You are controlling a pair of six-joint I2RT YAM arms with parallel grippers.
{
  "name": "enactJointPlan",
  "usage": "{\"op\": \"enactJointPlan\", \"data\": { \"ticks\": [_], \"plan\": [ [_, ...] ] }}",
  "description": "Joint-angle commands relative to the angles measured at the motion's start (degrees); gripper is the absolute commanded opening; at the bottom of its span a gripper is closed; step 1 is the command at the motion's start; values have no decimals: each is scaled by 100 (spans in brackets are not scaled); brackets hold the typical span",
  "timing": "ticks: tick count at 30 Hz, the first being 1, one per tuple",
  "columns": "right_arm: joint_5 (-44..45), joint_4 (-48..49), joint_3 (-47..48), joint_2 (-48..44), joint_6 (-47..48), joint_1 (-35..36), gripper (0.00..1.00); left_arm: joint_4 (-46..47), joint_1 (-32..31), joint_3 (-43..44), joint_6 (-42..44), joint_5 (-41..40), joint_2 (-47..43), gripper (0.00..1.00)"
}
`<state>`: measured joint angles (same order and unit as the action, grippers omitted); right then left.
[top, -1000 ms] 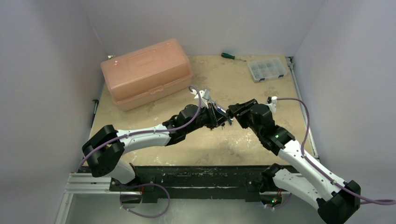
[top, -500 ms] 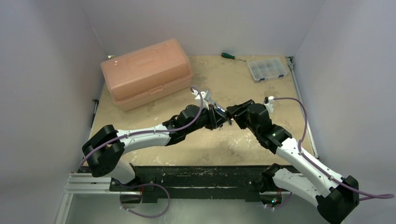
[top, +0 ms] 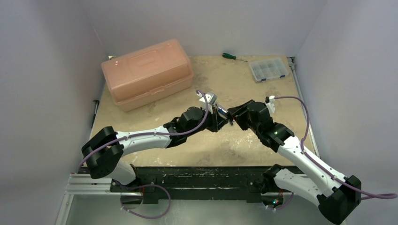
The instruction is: Unlock with the key
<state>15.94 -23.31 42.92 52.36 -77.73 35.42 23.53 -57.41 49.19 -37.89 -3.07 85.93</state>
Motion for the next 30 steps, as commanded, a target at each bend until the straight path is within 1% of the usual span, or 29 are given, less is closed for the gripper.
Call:
{"op": "enactJointPlan", "data": {
  "ticks": [1,7,14,18,21,25,27,28,29,30],
  "plan": [
    [-1015,83,406,-76,-286,327,0,667,5,119,683,-358,-176,0],
    [-956,-167,532,-53,-304,333,0,622,-105,117,1134,-469,-243,0],
    [-1060,-139,446,-84,-352,334,0,469,-173,188,1472,-634,-302,0],
    [-983,-147,452,-200,-327,326,0,378,-174,222,1512,-618,-348,0],
    [-953,-87,451,-286,-264,334,0,258,-174,218,1375,-741,-420,0],
    [-1033,98,385,-466,-206,332,0,256,-174,150,1202,-667,-505,1],
    [-1062,143,345,-541,-163,333,0,227,-174,154,1116,-615,-546,7],
    [-1059,149,338,-586,-137,328,0,210,-174,151,1076,-596,-569,15],
    [-1059,146,327,-607,-110,331,0,193,-177,157,1039,-576,-591,19],
    [-1058,152,324,-631,-83,330,0,158,-175,154,1007,-554,-619,32]
  ]
}}
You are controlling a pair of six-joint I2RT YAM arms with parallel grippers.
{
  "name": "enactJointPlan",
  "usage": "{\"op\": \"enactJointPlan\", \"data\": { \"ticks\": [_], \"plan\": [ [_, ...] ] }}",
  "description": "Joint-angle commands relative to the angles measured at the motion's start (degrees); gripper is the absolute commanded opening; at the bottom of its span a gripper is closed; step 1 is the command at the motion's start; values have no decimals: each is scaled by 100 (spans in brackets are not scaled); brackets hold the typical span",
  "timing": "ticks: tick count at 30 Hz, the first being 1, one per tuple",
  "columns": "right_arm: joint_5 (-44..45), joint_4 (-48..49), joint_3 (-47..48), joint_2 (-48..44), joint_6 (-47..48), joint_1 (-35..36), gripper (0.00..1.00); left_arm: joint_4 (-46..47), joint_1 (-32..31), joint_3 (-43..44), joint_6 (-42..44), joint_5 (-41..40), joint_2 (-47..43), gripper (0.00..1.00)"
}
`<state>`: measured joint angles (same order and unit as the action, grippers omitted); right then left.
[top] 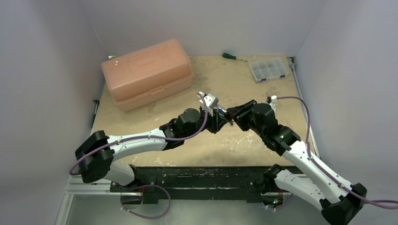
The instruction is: Unlock with the key
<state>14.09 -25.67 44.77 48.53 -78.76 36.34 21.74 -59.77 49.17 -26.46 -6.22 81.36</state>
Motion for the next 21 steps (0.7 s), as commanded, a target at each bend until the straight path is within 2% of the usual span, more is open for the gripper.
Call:
{"op": "enactJointPlan", "data": {
  "ticks": [1,3,5,10,21],
  "plan": [
    [-857,378,141,-267,39,242,0,313,62,159,-158,-213,-183,42],
    [-835,371,158,-295,83,237,0,237,62,170,-184,-183,-227,56],
    [-816,359,176,-322,120,238,0,97,61,236,-181,-199,-243,63],
    [-833,369,227,-338,235,238,0,-71,62,309,-139,-229,-264,63],
    [-773,530,233,-265,573,238,0,404,71,291,-483,33,-246,57]
  ]
}}
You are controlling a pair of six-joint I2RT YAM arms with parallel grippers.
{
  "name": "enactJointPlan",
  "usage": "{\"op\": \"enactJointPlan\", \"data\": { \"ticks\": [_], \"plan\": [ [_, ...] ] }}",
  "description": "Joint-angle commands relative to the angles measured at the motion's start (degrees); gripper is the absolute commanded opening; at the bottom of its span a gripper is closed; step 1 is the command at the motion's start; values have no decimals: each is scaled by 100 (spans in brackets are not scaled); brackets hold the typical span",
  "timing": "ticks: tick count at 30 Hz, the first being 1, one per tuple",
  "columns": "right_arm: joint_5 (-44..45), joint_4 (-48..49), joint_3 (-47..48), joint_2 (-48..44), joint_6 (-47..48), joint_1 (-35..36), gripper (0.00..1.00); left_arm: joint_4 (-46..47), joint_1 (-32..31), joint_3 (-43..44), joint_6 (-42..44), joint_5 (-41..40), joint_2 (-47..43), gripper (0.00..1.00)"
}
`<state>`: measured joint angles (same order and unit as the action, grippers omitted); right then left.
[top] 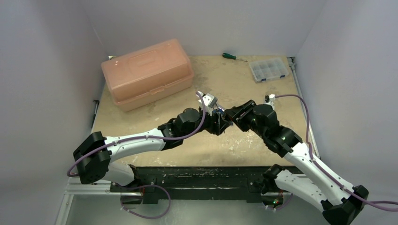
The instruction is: Unlock with the key
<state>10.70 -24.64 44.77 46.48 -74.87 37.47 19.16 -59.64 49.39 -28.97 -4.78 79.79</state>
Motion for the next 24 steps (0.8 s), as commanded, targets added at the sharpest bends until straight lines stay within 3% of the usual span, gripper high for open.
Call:
{"op": "enactJointPlan", "data": {
  "ticks": [1,6,9,12,14,15,17,19,22,24],
  "plan": [
    [-425,429,240,-52,198,124,0,700,57,262,-279,-108,-79,57],
    [-384,437,255,-60,279,126,0,847,57,210,-395,-37,-115,60],
    [-441,518,244,-54,328,127,0,905,57,197,-415,-90,-108,54],
    [-588,677,199,-60,377,121,0,928,57,190,-427,-219,-74,42],
    [-736,856,135,-96,372,128,0,984,57,145,-419,-254,-67,17],
    [-744,870,138,-122,375,124,0,982,57,134,-418,-255,-73,9],
    [-689,825,174,-186,379,125,0,901,57,118,-427,-261,-98,5],
    [-558,715,228,-260,385,127,0,777,57,115,-413,-244,-125,12],
    [-457,551,309,-334,443,126,0,518,57,193,-360,-58,-168,39],
    [-429,499,344,-342,524,128,0,284,57,265,-311,53,-201,50]
  ]
}}
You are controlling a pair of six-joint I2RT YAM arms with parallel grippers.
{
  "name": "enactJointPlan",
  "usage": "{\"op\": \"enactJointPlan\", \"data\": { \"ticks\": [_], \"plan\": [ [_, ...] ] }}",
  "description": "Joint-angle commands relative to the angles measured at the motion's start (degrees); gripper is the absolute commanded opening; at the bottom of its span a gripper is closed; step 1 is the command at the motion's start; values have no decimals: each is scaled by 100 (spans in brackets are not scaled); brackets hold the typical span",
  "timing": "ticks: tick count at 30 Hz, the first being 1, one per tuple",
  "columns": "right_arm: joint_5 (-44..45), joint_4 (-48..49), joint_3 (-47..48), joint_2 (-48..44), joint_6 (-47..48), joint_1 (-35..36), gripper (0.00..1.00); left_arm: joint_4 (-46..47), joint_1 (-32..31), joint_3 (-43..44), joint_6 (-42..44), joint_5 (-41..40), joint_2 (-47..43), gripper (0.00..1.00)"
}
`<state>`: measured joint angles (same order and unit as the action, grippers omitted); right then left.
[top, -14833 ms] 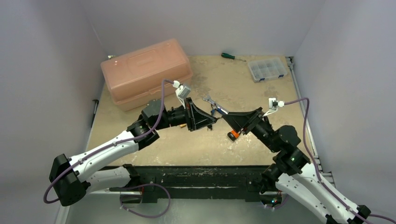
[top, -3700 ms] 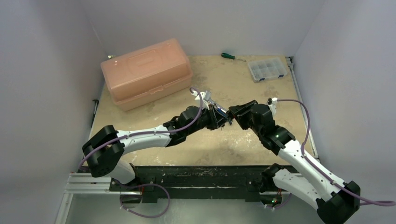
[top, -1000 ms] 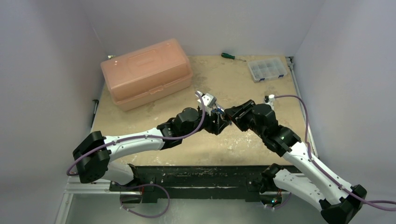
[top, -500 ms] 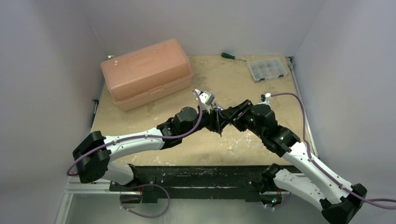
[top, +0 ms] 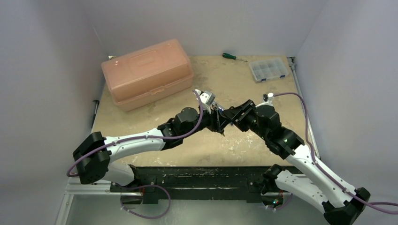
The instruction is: Unlock with the key
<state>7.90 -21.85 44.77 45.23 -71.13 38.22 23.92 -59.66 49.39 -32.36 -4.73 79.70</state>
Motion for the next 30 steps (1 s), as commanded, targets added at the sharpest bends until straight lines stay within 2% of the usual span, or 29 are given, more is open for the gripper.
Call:
{"op": "enactJointPlan", "data": {
  "ticks": [1,4,8,13,16,19,20,22,23,24,26,30],
  "plan": [
    [-122,191,362,-223,180,53,0,-279,60,280,61,94,-211,52],
    [-48,121,391,-247,212,53,0,-382,60,265,95,108,-305,52],
    [94,53,416,-251,237,53,0,-397,60,260,110,117,-324,35],
    [168,31,427,-246,291,54,0,-605,60,405,98,283,-297,26],
    [172,45,435,-264,334,55,0,-753,60,472,105,358,-289,0],
    [123,243,408,-366,488,53,0,-844,60,482,120,357,-336,0],
    [84,366,389,-417,588,46,6,-822,60,475,105,359,-380,0],
    [41,607,390,-527,808,49,56,-743,60,443,55,392,-490,0],
    [-25,674,387,-578,901,54,72,-671,60,427,14,420,-550,0],
    [-89,760,377,-626,1008,52,82,-595,66,422,-27,442,-596,0],
    [-36,816,369,-735,1256,53,97,-476,91,454,-138,601,-698,0],
    [27,1135,72,-1122,1519,49,99,77,313,381,-605,1220,-985,0]
  ]
}}
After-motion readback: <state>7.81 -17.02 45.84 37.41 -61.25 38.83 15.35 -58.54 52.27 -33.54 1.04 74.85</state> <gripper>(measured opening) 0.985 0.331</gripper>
